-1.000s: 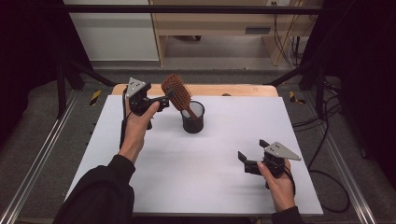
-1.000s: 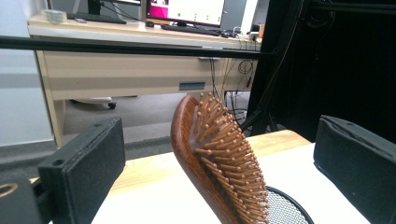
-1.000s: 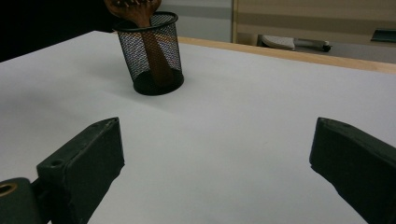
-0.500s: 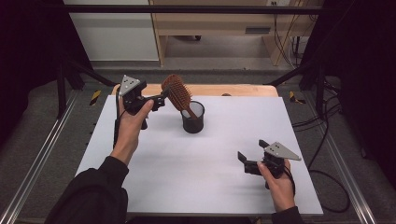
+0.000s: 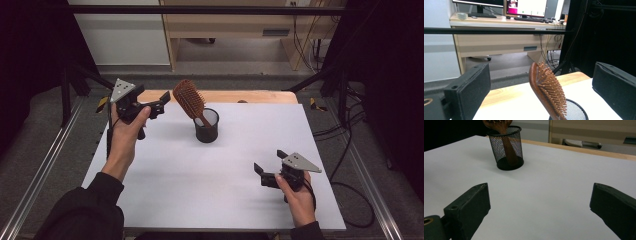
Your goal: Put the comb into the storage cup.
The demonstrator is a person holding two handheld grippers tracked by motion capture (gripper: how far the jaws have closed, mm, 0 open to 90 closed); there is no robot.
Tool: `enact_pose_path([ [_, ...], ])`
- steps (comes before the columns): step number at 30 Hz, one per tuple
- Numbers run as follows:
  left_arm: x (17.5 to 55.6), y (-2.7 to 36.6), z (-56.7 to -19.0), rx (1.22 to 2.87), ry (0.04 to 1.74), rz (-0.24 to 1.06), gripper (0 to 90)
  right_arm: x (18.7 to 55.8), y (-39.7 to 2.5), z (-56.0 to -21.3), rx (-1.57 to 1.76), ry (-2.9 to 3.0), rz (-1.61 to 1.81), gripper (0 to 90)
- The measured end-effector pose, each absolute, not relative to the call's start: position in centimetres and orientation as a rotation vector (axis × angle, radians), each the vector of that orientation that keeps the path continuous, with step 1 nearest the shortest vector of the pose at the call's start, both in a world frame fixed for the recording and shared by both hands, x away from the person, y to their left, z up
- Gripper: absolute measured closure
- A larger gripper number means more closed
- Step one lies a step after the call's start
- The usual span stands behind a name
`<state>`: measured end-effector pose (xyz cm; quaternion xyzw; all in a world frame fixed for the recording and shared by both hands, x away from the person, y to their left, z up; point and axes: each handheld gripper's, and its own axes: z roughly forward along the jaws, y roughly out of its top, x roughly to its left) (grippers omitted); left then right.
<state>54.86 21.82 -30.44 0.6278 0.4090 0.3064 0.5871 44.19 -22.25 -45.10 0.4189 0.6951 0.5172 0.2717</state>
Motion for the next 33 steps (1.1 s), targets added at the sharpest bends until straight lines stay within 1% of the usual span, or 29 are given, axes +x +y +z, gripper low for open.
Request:
enact_pose_path([
  [13,53.0,24.6,-29.7,1.447,0.962,0.743,1.8,44.1,-22.0,-45.1,1.115,1.877,1.382,3.3],
  [33,50.6,27.6,-30.1,1.445,0.976,0.77,1.8,44.0,-21.8,-45.1,1.091,1.886,1.38,5.3],
])
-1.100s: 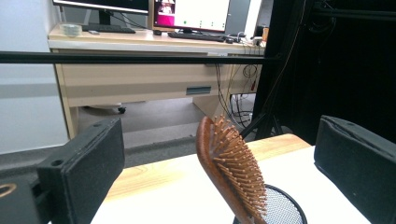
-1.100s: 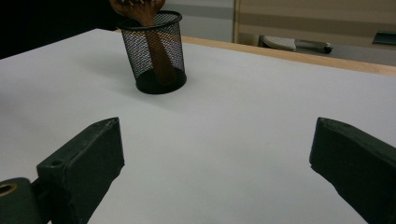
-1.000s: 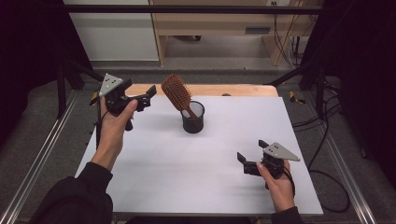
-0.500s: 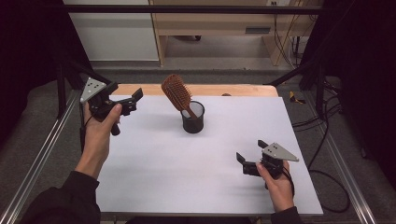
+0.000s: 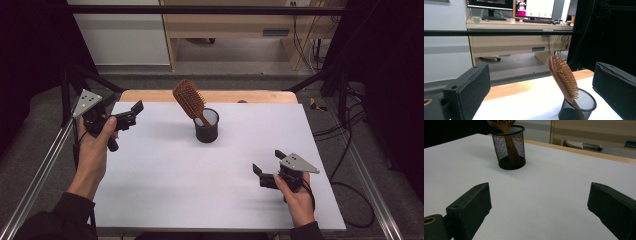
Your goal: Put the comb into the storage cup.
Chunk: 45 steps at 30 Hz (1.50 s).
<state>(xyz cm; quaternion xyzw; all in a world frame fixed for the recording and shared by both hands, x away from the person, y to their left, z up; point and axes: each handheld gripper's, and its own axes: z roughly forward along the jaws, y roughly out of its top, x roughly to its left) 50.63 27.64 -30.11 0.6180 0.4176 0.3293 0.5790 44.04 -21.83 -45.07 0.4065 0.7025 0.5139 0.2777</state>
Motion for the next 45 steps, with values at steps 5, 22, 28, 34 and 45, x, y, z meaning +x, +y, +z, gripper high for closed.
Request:
enact_pose_path([
  [5,50.1,28.2,-30.3,1.448,0.973,0.766,1.8,44.0,-21.9,-45.0,1.084,1.888,1.386,5.7],
  [22,48.1,30.9,-31.8,1.421,0.998,0.789,1.7,43.9,-21.9,-44.9,1.062,1.87,1.392,4.1],
  [28,47.5,31.9,-32.2,1.421,1.001,0.808,1.7,43.8,-21.9,-45.0,1.057,1.862,1.392,3.7],
  [34,46.8,32.6,-32.6,1.421,1.004,0.823,1.7,43.8,-21.8,-45.0,1.04,1.852,1.398,3.5],
  [45,46.0,32.8,-34.5,1.453,1.0,0.852,1.7,43.8,-22.1,-45.0,1.028,1.841,1.403,3.3],
])
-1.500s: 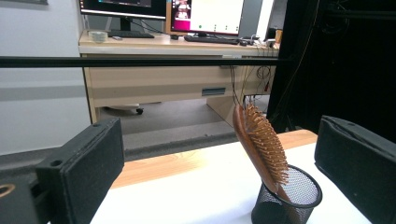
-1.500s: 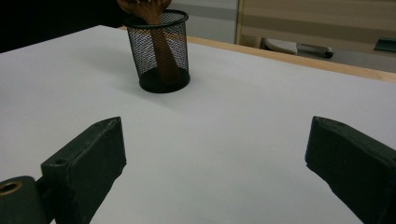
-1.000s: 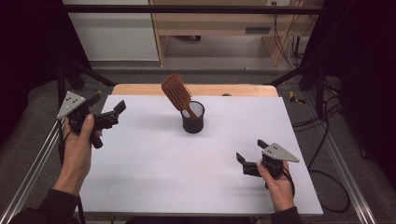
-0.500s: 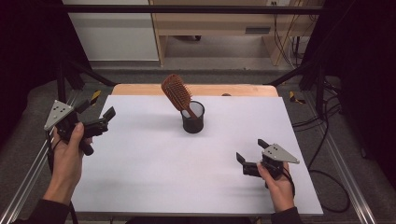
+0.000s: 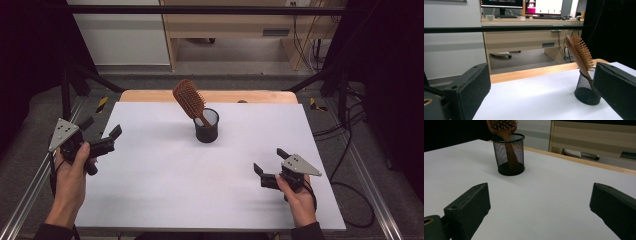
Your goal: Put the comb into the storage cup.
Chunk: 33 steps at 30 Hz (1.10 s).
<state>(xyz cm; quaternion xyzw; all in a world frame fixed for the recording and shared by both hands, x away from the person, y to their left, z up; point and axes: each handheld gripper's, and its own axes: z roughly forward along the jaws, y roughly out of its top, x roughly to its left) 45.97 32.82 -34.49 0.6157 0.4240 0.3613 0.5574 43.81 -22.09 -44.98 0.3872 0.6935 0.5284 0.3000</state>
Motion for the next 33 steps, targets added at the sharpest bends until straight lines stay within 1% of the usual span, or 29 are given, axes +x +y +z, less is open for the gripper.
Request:
enact_pose_path([
  [17,45.3,33.2,-36.5,1.447,1.014,0.831,1.7,43.7,-22.3,-44.9,1.028,1.833,1.412,3.3],
  [33,44.5,32.9,-38.7,1.445,1.0,0.815,1.7,43.5,-22.6,-44.9,1.024,1.827,1.42,3.3],
])
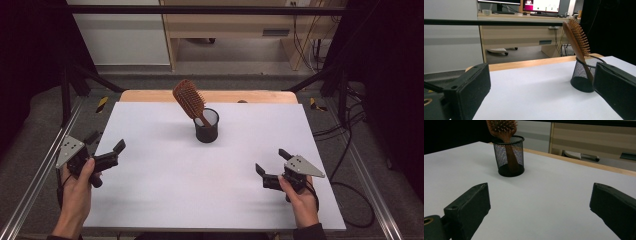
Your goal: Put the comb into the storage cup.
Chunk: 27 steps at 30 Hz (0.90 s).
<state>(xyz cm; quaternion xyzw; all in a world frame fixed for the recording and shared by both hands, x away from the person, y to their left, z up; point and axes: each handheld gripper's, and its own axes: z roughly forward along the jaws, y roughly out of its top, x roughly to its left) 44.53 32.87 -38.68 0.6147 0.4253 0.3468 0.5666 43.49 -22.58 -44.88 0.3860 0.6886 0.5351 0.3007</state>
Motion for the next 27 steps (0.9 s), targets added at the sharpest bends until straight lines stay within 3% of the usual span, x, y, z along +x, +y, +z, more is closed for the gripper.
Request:
enact_pose_path([
  [27,43.2,32.8,-41.4,1.426,1.003,0.799,1.7,43.2,-23.2,-45.0,1.01,1.846,1.438,3.8],
])
